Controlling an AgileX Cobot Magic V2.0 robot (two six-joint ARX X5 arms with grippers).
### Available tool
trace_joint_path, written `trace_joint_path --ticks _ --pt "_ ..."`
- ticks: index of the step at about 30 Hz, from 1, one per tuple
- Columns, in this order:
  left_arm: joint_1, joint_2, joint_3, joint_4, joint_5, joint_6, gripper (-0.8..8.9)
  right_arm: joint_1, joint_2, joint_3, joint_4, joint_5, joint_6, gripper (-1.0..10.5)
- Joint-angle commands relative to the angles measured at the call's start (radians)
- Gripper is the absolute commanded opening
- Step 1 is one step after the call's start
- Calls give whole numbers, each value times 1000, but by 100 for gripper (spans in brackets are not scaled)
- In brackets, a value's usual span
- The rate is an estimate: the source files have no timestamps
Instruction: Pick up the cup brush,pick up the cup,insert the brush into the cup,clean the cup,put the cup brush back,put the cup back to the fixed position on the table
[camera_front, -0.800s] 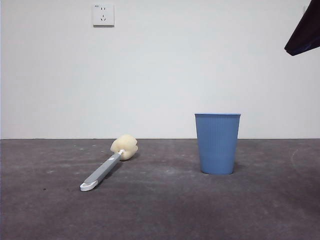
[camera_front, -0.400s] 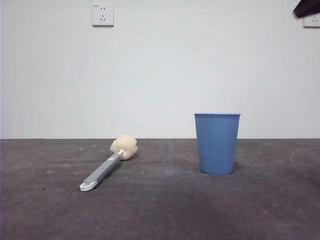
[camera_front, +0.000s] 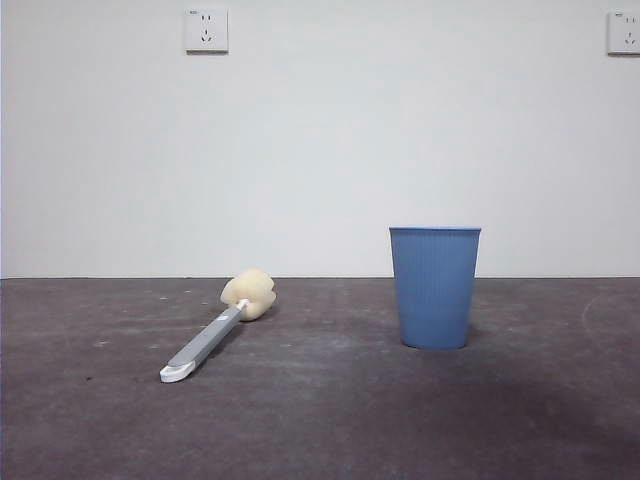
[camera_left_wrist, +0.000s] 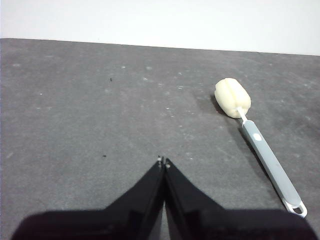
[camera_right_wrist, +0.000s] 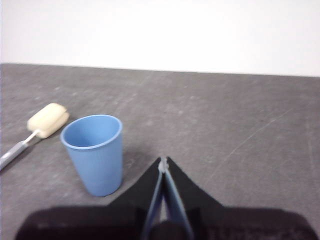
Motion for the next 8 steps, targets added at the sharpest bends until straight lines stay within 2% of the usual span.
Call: trace_joint_path --ticks 1,8 --pt "1 -1 -12 -2 6 -3 -3 -24 -72 -91 28 3 17 0" --pt "1 -1 -12 -2 6 -3 -3 -36 -170 -200 28 5 98 0"
